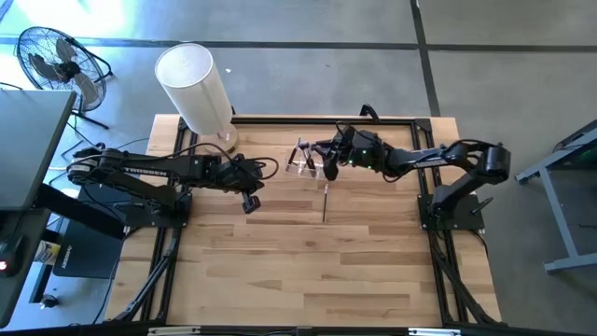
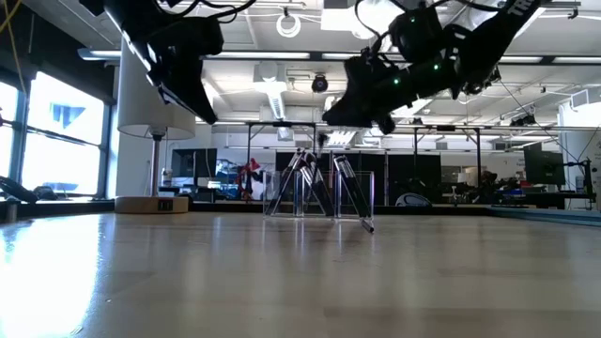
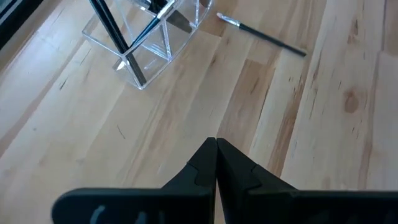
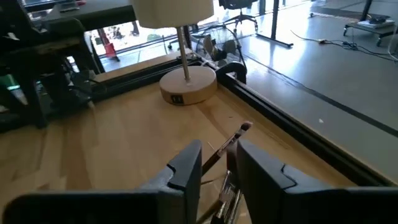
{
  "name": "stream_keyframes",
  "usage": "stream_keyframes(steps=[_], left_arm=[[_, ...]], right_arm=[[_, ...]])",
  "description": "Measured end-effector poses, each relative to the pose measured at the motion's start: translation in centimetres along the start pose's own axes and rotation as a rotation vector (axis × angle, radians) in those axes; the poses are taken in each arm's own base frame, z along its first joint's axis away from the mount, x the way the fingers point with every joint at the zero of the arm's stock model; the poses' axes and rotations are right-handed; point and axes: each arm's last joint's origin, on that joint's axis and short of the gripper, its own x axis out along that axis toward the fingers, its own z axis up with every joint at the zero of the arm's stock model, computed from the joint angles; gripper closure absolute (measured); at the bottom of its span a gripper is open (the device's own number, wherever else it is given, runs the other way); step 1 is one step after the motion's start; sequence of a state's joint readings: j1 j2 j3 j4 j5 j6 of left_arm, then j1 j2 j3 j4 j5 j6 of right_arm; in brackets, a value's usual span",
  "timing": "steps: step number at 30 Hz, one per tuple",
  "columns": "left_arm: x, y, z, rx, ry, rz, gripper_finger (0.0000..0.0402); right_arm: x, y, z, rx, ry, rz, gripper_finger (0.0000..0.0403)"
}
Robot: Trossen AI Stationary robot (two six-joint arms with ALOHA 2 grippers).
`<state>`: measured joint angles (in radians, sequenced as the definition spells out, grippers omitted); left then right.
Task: Put items in baskets/containers
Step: Put the black eye groomer brush into the transparent organizer, then put the black eyeshadow brush into the transparent organizer
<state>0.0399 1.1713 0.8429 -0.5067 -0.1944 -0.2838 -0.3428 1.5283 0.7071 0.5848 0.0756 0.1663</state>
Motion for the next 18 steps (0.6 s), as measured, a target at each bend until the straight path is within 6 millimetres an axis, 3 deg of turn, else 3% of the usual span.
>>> stream_keyframes(steps=[9, 14, 18], left_arm=[[0.0, -0.2, 0.7, -0.075, -0.069, -0.023, 0.0401], [0.0, -0.2, 0.6, -0.079, -0.066, -0.016, 0.0401], [0.0, -0.2, 0.6, -0.075, -0.066, -0.016, 0.0401]], right_arm=[[-2.6, -0.2, 2.9, -0.057, -0.054, 0.061, 0.0253], [-4.7, -0.1, 4.3, -0.082, -0.064, 0.026, 0.0266], [-6.8, -0.3, 4.4, -0.008, 0.045, -0.014, 0.0299]])
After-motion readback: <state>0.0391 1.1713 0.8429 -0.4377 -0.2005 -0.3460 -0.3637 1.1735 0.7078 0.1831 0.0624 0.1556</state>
